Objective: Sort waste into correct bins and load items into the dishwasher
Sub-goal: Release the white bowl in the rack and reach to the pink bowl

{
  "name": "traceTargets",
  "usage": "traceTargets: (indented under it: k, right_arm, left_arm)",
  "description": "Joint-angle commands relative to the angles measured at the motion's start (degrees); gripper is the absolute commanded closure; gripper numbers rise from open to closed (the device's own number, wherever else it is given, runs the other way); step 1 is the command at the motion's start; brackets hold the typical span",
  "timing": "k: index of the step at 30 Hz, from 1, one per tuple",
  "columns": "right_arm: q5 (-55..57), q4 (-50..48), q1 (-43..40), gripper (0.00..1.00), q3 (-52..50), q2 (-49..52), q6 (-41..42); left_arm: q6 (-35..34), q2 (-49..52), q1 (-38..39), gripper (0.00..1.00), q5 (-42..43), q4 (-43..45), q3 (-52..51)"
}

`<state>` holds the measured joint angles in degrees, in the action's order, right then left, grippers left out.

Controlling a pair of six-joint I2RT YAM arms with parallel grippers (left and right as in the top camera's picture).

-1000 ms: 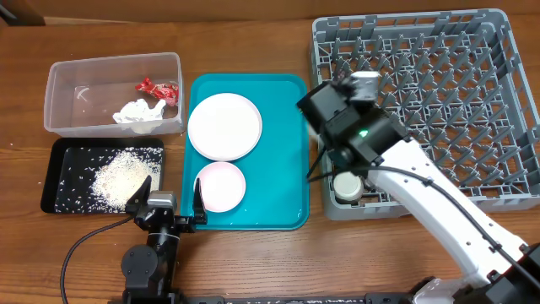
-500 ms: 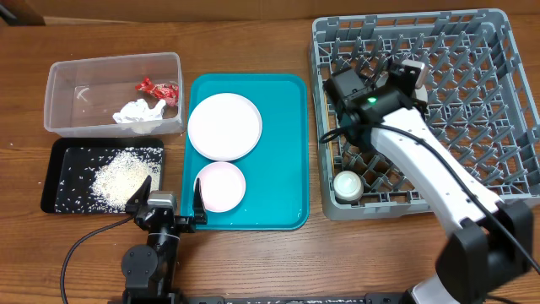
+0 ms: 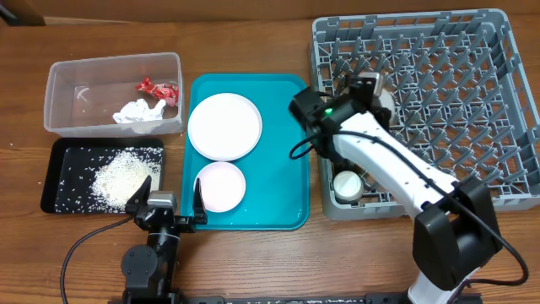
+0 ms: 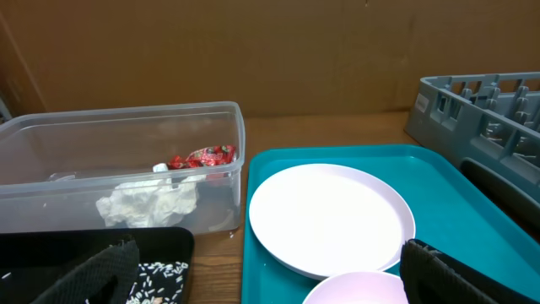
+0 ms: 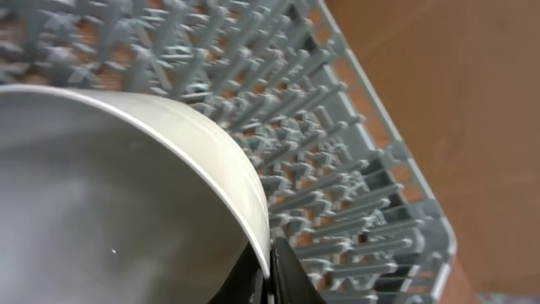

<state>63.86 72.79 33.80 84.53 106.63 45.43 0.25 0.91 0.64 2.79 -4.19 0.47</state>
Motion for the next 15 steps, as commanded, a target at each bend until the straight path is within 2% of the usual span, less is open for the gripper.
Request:
traceTargets:
  k: [1,9,15]
  right_arm:
    - [0.55,-0.70,0.37,0.96,0.94,-0.07,1.49]
    - [12.59,-2.47,0.13,0.96,0.94,-0.07,-0.26]
    - [7.93,-6.54,-1.20,0.96,0.94,0.24,-4.22]
  left_arm:
    - [1.05,-0.55,-0.31,0.00,-0.42,-0.09,-0.20]
    - [1.05,-0.55,-0.31,0.00,-0.39,-0.09,-0.20]
    - [1.05,-0.55,-0.31,0.00,-0.42,-0.09,-0.20]
